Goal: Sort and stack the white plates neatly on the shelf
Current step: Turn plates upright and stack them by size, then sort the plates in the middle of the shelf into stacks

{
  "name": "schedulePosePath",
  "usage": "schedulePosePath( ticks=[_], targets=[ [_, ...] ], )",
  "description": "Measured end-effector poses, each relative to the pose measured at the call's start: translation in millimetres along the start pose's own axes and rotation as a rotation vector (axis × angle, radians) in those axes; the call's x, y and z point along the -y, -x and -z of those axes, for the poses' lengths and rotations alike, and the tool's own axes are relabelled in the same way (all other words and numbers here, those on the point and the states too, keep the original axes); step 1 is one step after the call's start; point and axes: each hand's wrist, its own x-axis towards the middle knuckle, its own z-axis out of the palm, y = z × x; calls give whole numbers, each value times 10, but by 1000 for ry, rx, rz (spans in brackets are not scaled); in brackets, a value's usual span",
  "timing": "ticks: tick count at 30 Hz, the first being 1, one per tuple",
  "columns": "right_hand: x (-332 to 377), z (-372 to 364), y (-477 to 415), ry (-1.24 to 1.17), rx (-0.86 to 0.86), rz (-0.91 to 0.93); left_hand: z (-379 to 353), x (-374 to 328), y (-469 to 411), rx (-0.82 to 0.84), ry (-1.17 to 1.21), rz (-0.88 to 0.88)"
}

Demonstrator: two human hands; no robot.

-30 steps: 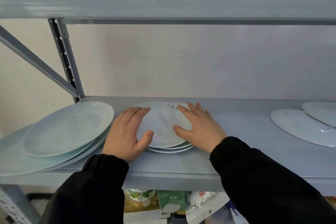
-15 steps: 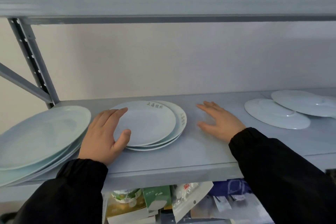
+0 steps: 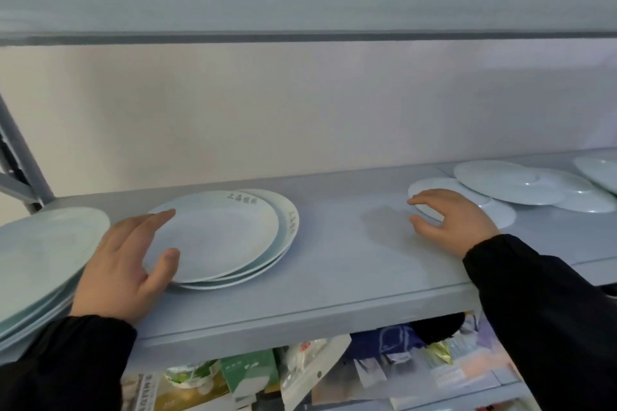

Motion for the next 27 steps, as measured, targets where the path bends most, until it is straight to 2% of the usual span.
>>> schedulePosePath(
  ticks=[7,13,20,27],
  targets=[
    [-428,187,-7,59,-24,-15,52,-137,3,-53,24,81],
    [-851,337,-12,49,-41,-22,-90,-1330,-206,-204,171,-190],
    [-1336,546,6,35,-76,-18,-733,-2325,-510,-57,234,-387],
    [-1827,704,-28,-8,-121,45,-1445,-3047,-670,95,226,-379]
  ],
)
